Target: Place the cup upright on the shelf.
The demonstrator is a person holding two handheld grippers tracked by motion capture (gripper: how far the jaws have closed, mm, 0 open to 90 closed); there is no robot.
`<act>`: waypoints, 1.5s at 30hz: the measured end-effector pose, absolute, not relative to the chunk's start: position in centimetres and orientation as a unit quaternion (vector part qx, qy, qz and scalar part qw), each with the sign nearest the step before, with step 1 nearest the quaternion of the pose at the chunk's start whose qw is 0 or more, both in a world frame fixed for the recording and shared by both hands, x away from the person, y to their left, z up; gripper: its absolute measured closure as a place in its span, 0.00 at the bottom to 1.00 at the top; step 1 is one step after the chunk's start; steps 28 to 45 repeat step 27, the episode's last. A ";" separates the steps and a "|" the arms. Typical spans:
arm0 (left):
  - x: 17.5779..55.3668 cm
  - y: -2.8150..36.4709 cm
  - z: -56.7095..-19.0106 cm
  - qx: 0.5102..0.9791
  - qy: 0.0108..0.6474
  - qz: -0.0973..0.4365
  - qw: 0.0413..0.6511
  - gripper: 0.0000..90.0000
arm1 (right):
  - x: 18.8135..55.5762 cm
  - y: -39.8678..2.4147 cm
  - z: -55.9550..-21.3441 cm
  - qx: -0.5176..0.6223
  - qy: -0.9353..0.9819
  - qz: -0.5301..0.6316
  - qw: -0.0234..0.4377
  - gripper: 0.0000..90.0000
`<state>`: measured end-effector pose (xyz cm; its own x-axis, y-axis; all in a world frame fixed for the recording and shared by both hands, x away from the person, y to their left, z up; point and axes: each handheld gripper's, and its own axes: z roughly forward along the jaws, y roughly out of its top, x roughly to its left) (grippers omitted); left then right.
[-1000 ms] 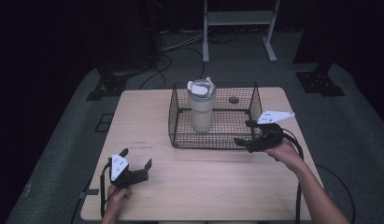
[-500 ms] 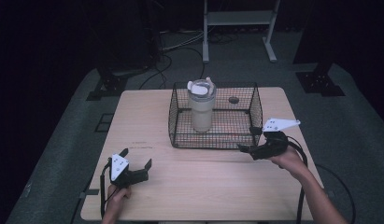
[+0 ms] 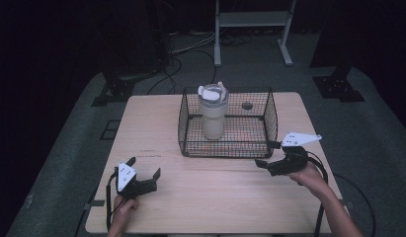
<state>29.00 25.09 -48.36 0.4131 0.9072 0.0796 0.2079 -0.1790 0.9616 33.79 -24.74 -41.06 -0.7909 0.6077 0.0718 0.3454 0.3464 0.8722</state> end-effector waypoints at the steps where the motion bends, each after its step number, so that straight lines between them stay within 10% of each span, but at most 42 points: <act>1: 29.0 25.1 -48.4 0.681 0.409 0.355 0.493 0.00 | 33.7 -24.8 -41.1 0.296 0.811 0.488 0.134 0.14; 45: 29.0 25.1 -48.4 0.681 0.411 0.356 0.491 0.00 | 29.5 -27.0 -45.1 0.325 0.785 0.512 0.128 0.14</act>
